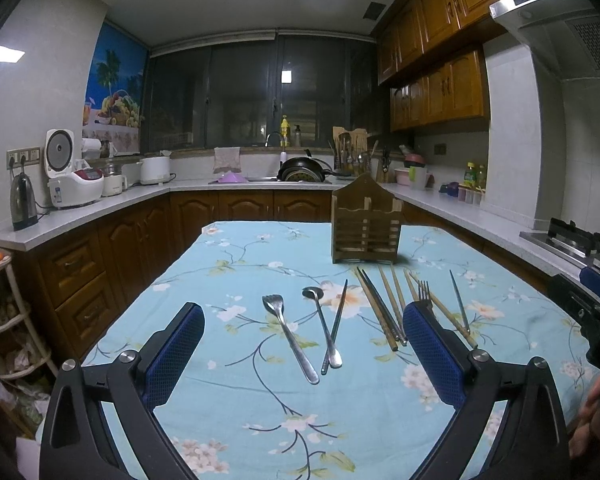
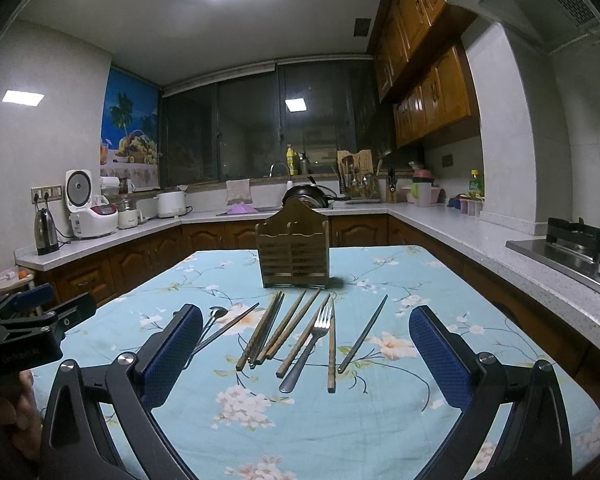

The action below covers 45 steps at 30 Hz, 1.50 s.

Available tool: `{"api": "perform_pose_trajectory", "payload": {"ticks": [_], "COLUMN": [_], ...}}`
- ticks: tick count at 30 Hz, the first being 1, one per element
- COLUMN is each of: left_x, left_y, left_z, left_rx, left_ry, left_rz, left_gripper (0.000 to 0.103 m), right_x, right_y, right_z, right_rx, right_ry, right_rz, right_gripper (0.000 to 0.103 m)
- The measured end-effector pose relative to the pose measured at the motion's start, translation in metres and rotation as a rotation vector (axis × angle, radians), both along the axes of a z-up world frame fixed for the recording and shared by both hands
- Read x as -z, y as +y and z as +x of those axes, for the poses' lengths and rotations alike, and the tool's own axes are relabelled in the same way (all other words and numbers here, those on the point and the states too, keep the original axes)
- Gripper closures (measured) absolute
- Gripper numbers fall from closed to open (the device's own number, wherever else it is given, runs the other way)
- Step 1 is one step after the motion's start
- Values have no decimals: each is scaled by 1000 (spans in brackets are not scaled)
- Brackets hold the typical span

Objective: Organize utensils

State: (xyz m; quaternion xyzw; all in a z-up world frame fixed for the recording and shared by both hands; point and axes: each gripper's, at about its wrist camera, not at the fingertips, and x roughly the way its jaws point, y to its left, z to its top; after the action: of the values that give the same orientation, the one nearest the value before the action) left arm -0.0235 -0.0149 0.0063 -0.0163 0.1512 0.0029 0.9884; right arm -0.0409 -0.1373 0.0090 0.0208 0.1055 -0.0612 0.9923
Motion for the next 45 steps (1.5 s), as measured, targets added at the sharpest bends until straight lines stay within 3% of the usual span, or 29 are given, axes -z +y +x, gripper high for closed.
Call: {"api": "perform_pose_trajectory", "payload": {"ticks": [12,21,31,37,45], "left_x": [0,-16,-29,-31,-20], "left_y": [2,19,30,37,46], "left_z": [16,68,131,174,228], "left_rx": [24,79,111,112,140], "left_ry": [51,183,305,367,491], "left_rz": [-33,-100,-115,-117,-141], "left_gripper": [3,3,4,6,26], "right_x": [1,4,9,12,25], "right_y": [1,-11,-43,-61,-71], "right_z": [12,52,100,129,179], "right_rx": [-18,-60,-48,-45,-67], "right_ry": [39,179,277,323,426], "right_rz": [15,78,187,222,242], "right_gripper": [0,0,0,11,44]}}
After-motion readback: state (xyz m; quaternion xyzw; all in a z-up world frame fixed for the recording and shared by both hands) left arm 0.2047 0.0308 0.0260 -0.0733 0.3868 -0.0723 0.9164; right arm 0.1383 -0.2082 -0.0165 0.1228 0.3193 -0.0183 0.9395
